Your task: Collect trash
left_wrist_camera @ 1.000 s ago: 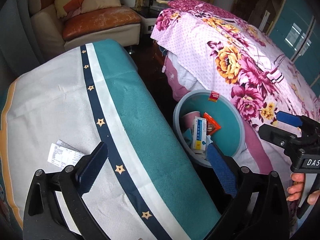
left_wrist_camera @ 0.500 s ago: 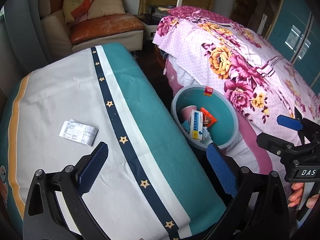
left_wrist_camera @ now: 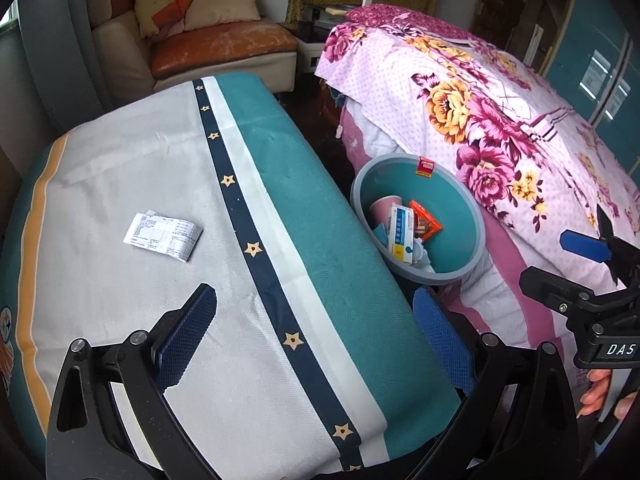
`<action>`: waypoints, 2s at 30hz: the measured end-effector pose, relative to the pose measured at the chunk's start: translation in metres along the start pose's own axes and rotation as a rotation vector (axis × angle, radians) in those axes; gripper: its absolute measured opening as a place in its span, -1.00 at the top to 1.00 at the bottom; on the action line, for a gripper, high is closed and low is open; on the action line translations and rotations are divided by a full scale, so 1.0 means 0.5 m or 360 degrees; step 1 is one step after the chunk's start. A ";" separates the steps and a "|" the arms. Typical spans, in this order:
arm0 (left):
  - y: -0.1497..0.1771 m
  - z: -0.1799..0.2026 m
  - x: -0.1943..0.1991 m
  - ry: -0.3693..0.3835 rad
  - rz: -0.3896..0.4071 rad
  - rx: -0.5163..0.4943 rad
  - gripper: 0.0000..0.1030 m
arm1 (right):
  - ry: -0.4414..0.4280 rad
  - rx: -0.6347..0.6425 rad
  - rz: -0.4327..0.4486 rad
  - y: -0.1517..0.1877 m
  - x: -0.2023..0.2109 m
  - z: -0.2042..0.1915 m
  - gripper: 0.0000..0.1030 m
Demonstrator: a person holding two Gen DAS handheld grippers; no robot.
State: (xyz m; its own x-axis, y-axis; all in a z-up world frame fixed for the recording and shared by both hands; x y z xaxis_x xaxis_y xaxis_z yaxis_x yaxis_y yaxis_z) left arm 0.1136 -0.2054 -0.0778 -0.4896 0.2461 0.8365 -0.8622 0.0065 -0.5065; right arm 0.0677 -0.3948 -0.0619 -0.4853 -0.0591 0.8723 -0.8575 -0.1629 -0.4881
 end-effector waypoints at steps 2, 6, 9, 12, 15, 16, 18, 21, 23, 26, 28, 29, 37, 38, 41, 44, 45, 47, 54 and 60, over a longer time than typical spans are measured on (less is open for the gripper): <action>-0.003 -0.003 -0.001 0.0001 0.0002 0.0009 -0.92 | 0.0001 0.0004 -0.0002 -0.001 -0.003 0.000 -0.87; -0.005 -0.006 -0.005 0.0000 0.0001 0.0015 -0.92 | -0.0005 0.0004 -0.0001 -0.004 -0.009 -0.001 -0.87; -0.006 -0.008 -0.009 0.0000 -0.0008 0.0015 -0.92 | -0.0009 0.0006 -0.0009 -0.004 -0.016 -0.003 -0.87; -0.003 -0.006 -0.022 0.0039 -0.0033 0.0031 -0.92 | -0.0014 0.0000 -0.0014 -0.003 -0.022 -0.004 -0.87; 0.002 -0.006 -0.028 0.0055 -0.0023 0.0044 -0.92 | -0.0003 0.0000 -0.0015 -0.002 -0.029 -0.001 -0.87; 0.002 -0.008 -0.028 0.0041 -0.0009 0.0033 -0.92 | -0.0004 -0.0005 -0.0016 -0.001 -0.031 0.000 -0.87; 0.004 -0.008 -0.029 0.0011 0.0014 0.0016 -0.92 | -0.0010 -0.0014 -0.0020 0.000 -0.037 0.004 -0.87; 0.003 -0.011 -0.028 -0.0014 0.0039 0.0016 -0.92 | -0.0011 -0.0024 -0.0026 0.002 -0.044 0.008 -0.87; 0.002 -0.012 -0.029 -0.0023 0.0049 0.0011 -0.92 | -0.0013 -0.0029 -0.0028 0.001 -0.048 0.009 -0.87; 0.000 -0.016 -0.029 -0.0046 0.0067 0.0002 -0.92 | -0.0018 -0.0031 -0.0030 -0.002 -0.053 0.008 -0.87; -0.002 -0.019 -0.030 -0.0058 0.0075 -0.0004 -0.92 | -0.0018 -0.0031 -0.0031 -0.002 -0.054 0.008 -0.87; -0.003 -0.020 -0.031 -0.0064 0.0079 -0.0005 -0.92 | -0.0017 -0.0033 -0.0033 -0.003 -0.056 0.008 -0.87; -0.006 -0.035 -0.043 -0.0082 0.0072 0.0014 -0.92 | -0.0013 -0.0048 -0.0054 -0.005 -0.073 0.016 -0.87; -0.007 -0.035 -0.045 -0.0084 0.0071 0.0016 -0.92 | -0.0014 -0.0050 -0.0057 -0.004 -0.075 0.016 -0.87; -0.007 -0.038 -0.048 -0.0093 0.0068 0.0015 -0.92 | -0.0016 -0.0053 -0.0064 -0.003 -0.080 0.018 -0.87; -0.008 -0.040 -0.052 -0.0093 0.0062 0.0021 -0.92 | -0.0019 -0.0055 -0.0069 -0.003 -0.084 0.019 -0.87; -0.009 -0.041 -0.053 -0.0095 0.0062 0.0023 -0.92 | -0.0020 -0.0053 -0.0070 -0.003 -0.086 0.019 -0.87; -0.009 -0.042 -0.055 -0.0096 0.0060 0.0026 -0.92 | -0.0020 -0.0053 -0.0072 -0.004 -0.088 0.020 -0.87; -0.010 -0.049 -0.065 -0.0103 0.0047 0.0039 -0.92 | -0.0019 -0.0063 -0.0085 -0.004 -0.096 0.027 -0.87; -0.011 -0.050 -0.067 -0.0105 0.0042 0.0040 -0.92 | -0.0025 -0.0061 -0.0094 -0.007 -0.104 0.025 -0.87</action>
State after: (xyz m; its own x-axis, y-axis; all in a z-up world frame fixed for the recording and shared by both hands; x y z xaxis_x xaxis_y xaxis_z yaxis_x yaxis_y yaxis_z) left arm 0.1381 -0.1898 -0.1084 -0.5191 0.1814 0.8353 -0.8514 -0.0234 -0.5240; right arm 0.0982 -0.4036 -0.1053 -0.4313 -0.0662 0.8998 -0.8905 -0.1286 -0.4363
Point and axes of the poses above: each gripper's, at about its wrist camera, not at the fingertips, and x roughly against the way its jaws point, z to its right, y to its underside, the point moved 9 cm from there along -x, roughly the way its jaws point, and after that the axes turned 13 degrees about x, right-handed, at the moved point
